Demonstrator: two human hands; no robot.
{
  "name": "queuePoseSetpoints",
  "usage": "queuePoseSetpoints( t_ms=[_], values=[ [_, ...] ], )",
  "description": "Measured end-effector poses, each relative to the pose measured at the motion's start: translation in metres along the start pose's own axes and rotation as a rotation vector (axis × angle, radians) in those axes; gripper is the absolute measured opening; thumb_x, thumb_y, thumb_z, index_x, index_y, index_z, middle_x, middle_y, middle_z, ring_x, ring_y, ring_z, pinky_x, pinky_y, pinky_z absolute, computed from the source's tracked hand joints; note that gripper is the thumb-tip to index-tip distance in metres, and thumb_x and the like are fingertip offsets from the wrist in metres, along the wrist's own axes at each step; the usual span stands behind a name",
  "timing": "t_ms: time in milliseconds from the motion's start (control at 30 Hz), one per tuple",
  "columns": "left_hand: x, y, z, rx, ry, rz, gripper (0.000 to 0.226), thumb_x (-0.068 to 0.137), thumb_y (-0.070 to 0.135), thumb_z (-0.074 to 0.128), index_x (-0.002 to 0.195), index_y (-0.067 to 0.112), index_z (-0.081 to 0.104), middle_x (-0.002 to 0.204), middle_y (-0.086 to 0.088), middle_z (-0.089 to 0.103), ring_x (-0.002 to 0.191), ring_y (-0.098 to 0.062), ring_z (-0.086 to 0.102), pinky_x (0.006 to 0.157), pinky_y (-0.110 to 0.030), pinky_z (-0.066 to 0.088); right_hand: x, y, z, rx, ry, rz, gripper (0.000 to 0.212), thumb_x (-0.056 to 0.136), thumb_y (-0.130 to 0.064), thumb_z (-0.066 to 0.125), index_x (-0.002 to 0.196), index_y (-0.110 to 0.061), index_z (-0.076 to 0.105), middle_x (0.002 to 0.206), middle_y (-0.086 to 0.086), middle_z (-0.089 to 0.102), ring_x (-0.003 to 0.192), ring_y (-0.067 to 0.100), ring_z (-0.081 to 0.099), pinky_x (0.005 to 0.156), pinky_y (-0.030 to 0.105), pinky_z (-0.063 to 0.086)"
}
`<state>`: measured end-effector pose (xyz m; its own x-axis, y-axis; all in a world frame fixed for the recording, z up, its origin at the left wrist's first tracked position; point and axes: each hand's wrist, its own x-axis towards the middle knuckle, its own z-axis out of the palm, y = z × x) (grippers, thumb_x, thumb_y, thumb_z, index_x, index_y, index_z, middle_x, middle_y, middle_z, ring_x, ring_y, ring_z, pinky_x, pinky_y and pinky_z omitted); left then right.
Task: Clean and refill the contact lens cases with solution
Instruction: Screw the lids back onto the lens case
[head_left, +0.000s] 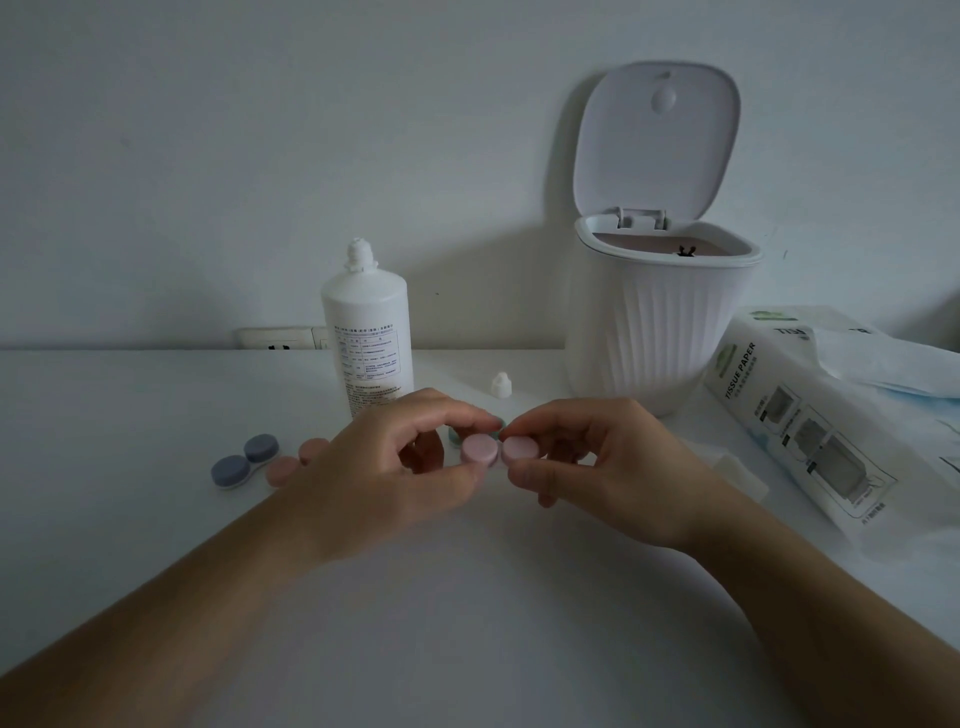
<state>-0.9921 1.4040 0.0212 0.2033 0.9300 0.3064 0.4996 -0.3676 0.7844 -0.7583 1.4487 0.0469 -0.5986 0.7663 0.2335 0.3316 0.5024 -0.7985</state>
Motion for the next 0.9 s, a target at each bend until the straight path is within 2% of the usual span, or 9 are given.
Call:
queuePoseSetpoints(
  t_ms=[67, 133, 200, 267, 400, 533, 633, 800, 900],
  values=[
    [0.000, 0.000, 0.002, -0.025, -0.003, -0.027, 0.046, 0.076, 0.052, 0.075, 0.120, 0.044, 0.065, 0.106, 0.008, 0.065, 0.068, -0.011, 0.057, 0.061, -0.032, 0.051, 0.000, 0.000, 0.000, 0.002, 0.000, -0.004, 0.015, 0.086, -0.018, 0.078, 0.100, -0.020, 0.076, 0.087, -0.002, 0.074, 0.066, 0.020, 0.071, 0.071, 0.034, 0.058],
    [0.000, -0.001, 0.003, -0.010, 0.044, -0.044, 0.048, 0.070, 0.058, 0.079, 0.113, 0.041, 0.065, 0.094, 0.011, 0.066, 0.063, -0.012, 0.053, 0.057, -0.037, 0.048, 0.000, 0.000, 0.000, 0.004, -0.003, -0.002, 0.015, 0.085, -0.018, 0.078, 0.100, -0.019, 0.076, 0.087, -0.001, 0.075, 0.066, 0.020, 0.071, 0.071, 0.033, 0.058],
    [0.001, -0.001, 0.002, 0.022, 0.092, -0.047, 0.046, 0.068, 0.065, 0.077, 0.101, 0.035, 0.065, 0.069, 0.007, 0.058, 0.056, -0.010, 0.047, 0.051, -0.031, 0.041, 0.001, 0.000, 0.000, 0.005, -0.009, 0.003, 0.016, 0.086, -0.019, 0.078, 0.101, -0.020, 0.076, 0.087, -0.001, 0.075, 0.067, 0.020, 0.071, 0.072, 0.034, 0.059],
    [0.001, -0.001, 0.001, 0.044, 0.092, -0.042, 0.045, 0.072, 0.068, 0.073, 0.097, 0.032, 0.065, 0.061, -0.004, 0.051, 0.054, -0.010, 0.044, 0.050, -0.027, 0.037, 0.000, -0.001, 0.000, 0.002, -0.013, 0.007, 0.016, 0.086, -0.021, 0.078, 0.102, -0.020, 0.076, 0.088, -0.001, 0.075, 0.067, 0.019, 0.071, 0.073, 0.036, 0.059],
    [0.000, 0.003, 0.000, 0.032, 0.034, -0.036, 0.037, 0.079, 0.064, 0.068, 0.098, 0.032, 0.066, 0.061, -0.005, 0.051, 0.055, -0.012, 0.046, 0.051, -0.024, 0.037, 0.000, -0.002, 0.000, -0.009, -0.027, 0.009, 0.016, 0.086, -0.022, 0.077, 0.102, -0.019, 0.076, 0.088, 0.000, 0.075, 0.068, 0.019, 0.071, 0.073, 0.037, 0.059],
    [-0.002, 0.007, -0.001, 0.040, 0.038, -0.039, 0.040, 0.077, 0.067, 0.066, 0.098, 0.033, 0.068, 0.066, -0.008, 0.055, 0.057, -0.014, 0.049, 0.053, -0.024, 0.038, 0.000, -0.002, 0.000, -0.001, -0.021, 0.007, 0.017, 0.086, -0.019, 0.077, 0.103, -0.017, 0.076, 0.088, 0.001, 0.075, 0.068, 0.020, 0.071, 0.074, 0.036, 0.059],
    [-0.001, 0.009, -0.002, 0.053, 0.050, -0.045, 0.042, 0.074, 0.069, 0.067, 0.097, 0.034, 0.069, 0.071, -0.008, 0.058, 0.065, -0.026, 0.055, 0.059, -0.032, 0.042, 0.000, -0.002, 0.000, -0.001, -0.021, 0.002, 0.018, 0.086, -0.018, 0.078, 0.104, -0.016, 0.076, 0.088, 0.002, 0.075, 0.068, 0.019, 0.071, 0.073, 0.032, 0.059],
    [0.000, 0.008, -0.003, 0.054, 0.034, -0.028, 0.036, 0.073, 0.066, 0.070, 0.095, 0.037, 0.070, 0.079, -0.006, 0.063, 0.074, -0.026, 0.058, 0.071, -0.046, 0.051, 0.001, 0.001, 0.002, -0.002, -0.036, -0.008, 0.018, 0.085, -0.018, 0.079, 0.102, -0.019, 0.076, 0.088, 0.000, 0.074, 0.068, 0.019, 0.071, 0.073, 0.035, 0.059],
    [0.000, 0.007, -0.004, 0.057, 0.033, -0.013, 0.032, 0.073, 0.061, 0.071, 0.095, 0.038, 0.071, 0.083, -0.008, 0.065, 0.074, -0.027, 0.058, 0.072, -0.051, 0.052, 0.001, 0.003, 0.003, 0.010, -0.041, -0.010, 0.018, 0.085, -0.018, 0.079, 0.100, -0.025, 0.076, 0.090, -0.003, 0.074, 0.067, 0.018, 0.071, 0.073, 0.036, 0.058]
  ],
)
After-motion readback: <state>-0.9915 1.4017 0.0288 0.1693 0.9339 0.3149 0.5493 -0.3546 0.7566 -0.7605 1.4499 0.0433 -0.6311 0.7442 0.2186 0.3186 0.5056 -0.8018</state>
